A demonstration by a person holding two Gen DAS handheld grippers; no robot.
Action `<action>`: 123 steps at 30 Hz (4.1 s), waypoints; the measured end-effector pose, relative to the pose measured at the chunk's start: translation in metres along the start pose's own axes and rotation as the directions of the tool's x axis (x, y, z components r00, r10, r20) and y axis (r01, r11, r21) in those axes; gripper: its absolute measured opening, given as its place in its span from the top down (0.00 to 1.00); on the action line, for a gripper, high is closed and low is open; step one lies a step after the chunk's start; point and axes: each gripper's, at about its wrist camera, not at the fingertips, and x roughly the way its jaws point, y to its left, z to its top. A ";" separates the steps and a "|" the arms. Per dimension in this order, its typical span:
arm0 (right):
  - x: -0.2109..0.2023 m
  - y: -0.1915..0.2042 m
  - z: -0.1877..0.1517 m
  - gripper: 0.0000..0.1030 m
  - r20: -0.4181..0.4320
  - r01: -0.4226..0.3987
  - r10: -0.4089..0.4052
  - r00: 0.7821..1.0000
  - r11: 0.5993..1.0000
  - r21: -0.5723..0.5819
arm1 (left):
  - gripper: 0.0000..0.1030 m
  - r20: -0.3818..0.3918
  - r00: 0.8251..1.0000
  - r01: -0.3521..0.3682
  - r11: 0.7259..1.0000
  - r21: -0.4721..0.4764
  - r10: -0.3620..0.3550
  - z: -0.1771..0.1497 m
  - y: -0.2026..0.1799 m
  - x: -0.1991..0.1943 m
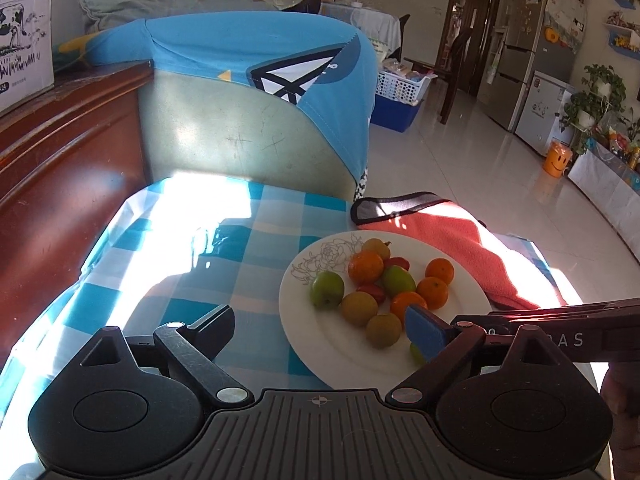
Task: Organize fruits
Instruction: 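Carry the tangerine and green plum onto the white plate and open both tools, then withdraw both open tools from the plate toward the last loose fruits, then grasp a green plum with the right tool while the left tool grasps an orange, then carry the green plum and orange onto the white plate and open both tools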
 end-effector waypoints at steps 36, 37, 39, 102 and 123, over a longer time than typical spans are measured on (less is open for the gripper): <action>0.006 0.074 -0.076 0.44 -0.114 -0.091 0.072 0.991 0.981 -0.170 | 0.07 -0.118 0.987 -0.116 0.991 -0.059 0.109 -0.021 0.058 -0.043; 0.007 0.073 -0.076 0.44 -0.115 -0.091 0.072 0.991 0.982 -0.166 | 0.07 -0.122 0.986 -0.119 0.991 -0.059 0.111 -0.021 0.057 -0.042; 0.010 0.074 -0.076 0.46 -0.116 -0.093 0.075 0.990 0.982 -0.164 | 0.07 -0.130 0.985 -0.120 0.991 -0.061 0.112 -0.021 0.057 -0.041; -0.040 0.027 -0.048 0.67 0.002 -0.041 0.041 0.999 0.999 -0.030 | 0.73 0.023 0.996 0.082 0.994 0.067 -0.084 -0.023 -0.001 -0.026; -0.024 0.007 -0.004 0.67 0.027 -0.060 0.061 0.998 0.998 -0.011 | 0.73 -0.020 0.994 0.109 0.993 0.042 -0.108 0.001 -0.001 0.011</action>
